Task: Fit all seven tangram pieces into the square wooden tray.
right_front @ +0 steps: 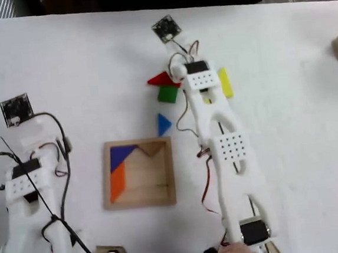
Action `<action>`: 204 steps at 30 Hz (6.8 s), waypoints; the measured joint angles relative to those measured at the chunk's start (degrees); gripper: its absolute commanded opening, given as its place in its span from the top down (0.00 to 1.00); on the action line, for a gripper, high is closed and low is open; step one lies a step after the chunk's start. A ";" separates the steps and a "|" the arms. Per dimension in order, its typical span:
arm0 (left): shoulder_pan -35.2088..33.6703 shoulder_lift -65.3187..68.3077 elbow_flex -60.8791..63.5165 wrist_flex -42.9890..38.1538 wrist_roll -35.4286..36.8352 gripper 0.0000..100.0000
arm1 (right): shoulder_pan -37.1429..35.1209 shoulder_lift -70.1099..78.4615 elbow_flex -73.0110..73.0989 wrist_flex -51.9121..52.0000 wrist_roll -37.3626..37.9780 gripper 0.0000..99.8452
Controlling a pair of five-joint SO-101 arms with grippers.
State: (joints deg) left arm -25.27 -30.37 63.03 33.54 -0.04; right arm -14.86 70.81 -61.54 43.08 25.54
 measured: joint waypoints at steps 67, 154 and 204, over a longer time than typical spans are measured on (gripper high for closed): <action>0.00 0.00 0.00 -0.09 0.00 0.79 | -10.11 -41.67 42.55 37.45 -5.36 0.98; 0.00 0.00 0.00 -0.09 0.00 0.79 | -8.09 -52.04 79.91 -12.22 -18.99 0.98; 0.00 0.00 0.00 -0.09 0.00 0.79 | -3.34 -56.88 78.86 10.37 -19.08 0.98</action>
State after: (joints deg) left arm -25.27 -30.37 63.03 33.45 -0.04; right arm -18.20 13.93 17.32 53.45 6.46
